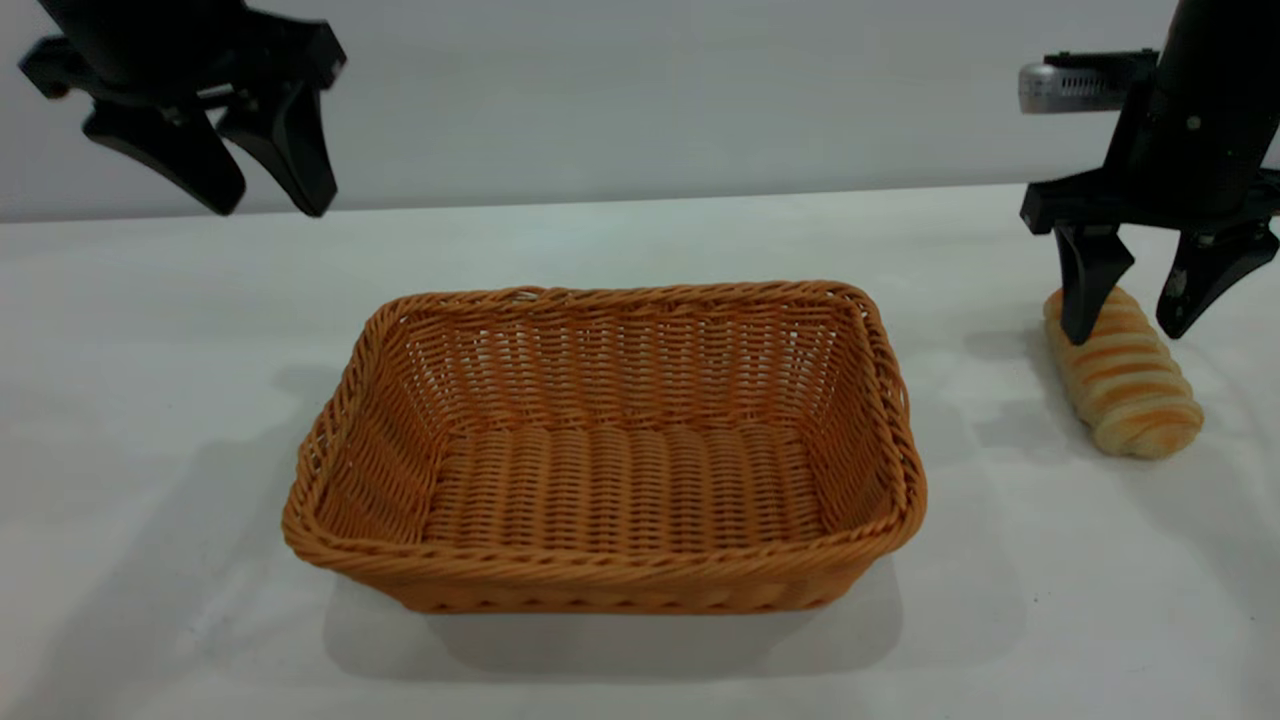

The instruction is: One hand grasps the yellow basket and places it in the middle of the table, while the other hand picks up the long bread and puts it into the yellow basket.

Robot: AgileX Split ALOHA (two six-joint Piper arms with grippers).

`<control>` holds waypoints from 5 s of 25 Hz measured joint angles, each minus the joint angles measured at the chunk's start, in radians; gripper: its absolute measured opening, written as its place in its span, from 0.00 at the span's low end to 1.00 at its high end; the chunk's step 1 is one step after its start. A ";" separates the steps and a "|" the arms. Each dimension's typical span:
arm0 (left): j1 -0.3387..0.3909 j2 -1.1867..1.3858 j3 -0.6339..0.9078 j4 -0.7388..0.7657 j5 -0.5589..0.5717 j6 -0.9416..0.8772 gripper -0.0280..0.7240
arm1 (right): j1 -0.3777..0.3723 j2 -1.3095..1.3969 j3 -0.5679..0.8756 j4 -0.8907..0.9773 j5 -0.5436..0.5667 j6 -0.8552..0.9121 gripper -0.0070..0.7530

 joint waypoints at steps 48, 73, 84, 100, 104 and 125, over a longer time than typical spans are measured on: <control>0.000 -0.224 0.000 -0.041 0.111 0.001 0.81 | -0.046 0.195 -0.148 -0.074 0.010 -0.046 0.05; 0.000 -0.224 0.000 -0.041 0.110 0.004 0.81 | 0.358 -0.172 -0.140 0.034 0.203 -0.121 0.05; 0.000 -0.257 0.001 -0.036 0.110 0.004 0.81 | 0.526 -0.121 -0.140 0.037 0.168 -0.123 0.05; 0.000 -0.529 0.001 -0.018 0.213 0.004 0.81 | 0.531 0.010 -0.140 0.077 0.094 -0.183 0.51; 0.000 -0.571 0.030 -0.013 0.240 0.022 0.81 | 0.531 0.010 -0.140 0.078 0.110 -0.186 0.69; 0.000 -1.146 0.452 0.056 0.240 0.026 0.81 | 0.513 -0.454 -0.140 -0.056 0.239 -0.201 0.55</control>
